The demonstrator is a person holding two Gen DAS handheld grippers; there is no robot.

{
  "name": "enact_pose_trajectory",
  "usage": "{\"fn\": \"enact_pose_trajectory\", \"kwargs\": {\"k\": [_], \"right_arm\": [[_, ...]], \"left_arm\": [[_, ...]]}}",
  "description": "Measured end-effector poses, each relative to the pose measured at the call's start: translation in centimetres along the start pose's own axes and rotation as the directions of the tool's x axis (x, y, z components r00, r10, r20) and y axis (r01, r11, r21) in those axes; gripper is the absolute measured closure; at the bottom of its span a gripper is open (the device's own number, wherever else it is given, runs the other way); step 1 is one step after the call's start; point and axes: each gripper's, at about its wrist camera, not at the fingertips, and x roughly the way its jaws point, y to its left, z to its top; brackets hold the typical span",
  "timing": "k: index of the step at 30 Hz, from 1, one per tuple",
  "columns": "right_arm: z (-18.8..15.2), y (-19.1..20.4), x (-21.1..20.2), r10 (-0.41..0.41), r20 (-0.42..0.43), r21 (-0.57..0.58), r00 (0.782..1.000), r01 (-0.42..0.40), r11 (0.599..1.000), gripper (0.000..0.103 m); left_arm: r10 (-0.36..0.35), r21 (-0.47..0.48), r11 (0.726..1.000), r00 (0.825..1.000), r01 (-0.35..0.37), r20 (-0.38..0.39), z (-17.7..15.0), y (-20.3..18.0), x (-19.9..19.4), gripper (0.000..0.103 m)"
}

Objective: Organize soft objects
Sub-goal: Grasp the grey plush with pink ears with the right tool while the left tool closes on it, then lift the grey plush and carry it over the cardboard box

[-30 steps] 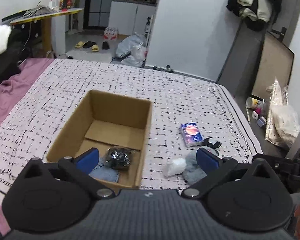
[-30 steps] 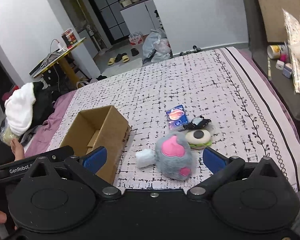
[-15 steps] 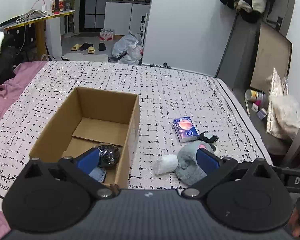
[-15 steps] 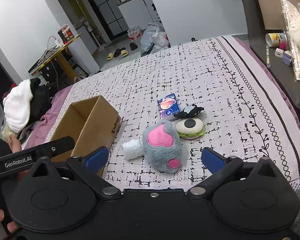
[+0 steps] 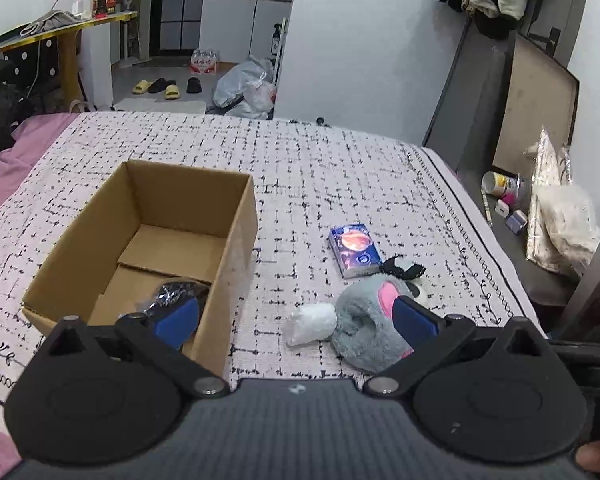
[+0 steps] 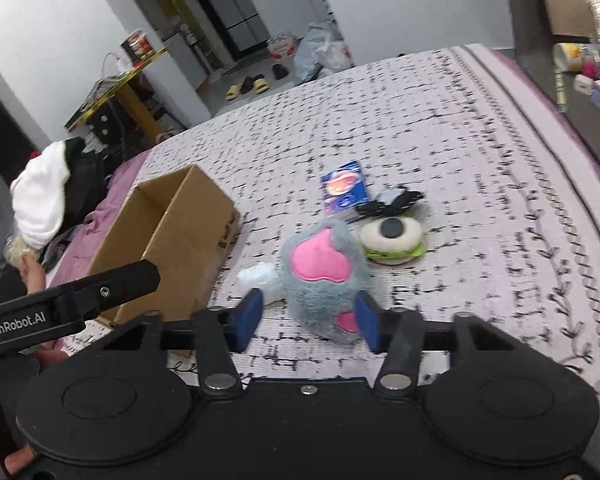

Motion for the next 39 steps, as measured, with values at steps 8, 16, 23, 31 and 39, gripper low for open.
{"fn": "enact_pose_trajectory", "kwargs": {"k": [8,16,23,31,39], "right_arm": [[0.5,0.4,3.3,0.033,-0.046,0.007,0.998,-0.033,0.999,0.061],[0.8,0.3,5.2,0.002,-0.045,-0.015,0.999,-0.003,1.0,0.06],[1.4,-1.1,5.6,-0.058,-0.042,-0.024,0.997,0.058,0.998,0.064],[1.5,-3.4,5.2,-0.019,-0.025,0.021,1.0,0.019,1.0,0.08],[1.4,-5.3,4.8,0.035,-0.022,0.12,0.999,-0.032,0.992,0.083]], "left_arm": [[-0.038,-0.05,0.998,0.999,0.037,-0.017,-0.2,0.5,1.0,0.002],[-0.054,-0.109,0.993,0.998,0.049,-0.038,-0.4,1.1,2.3,0.002],[-0.059,-0.098,0.994,0.997,0.054,-0.045,-0.5,0.0,3.3,0.003],[-0.062,-0.083,0.995,0.996,0.057,-0.058,-0.6,-1.5,4.7,0.01],[-0.082,-0.086,0.994,0.992,0.073,-0.1,-1.0,-2.3,6.6,0.039]]}}
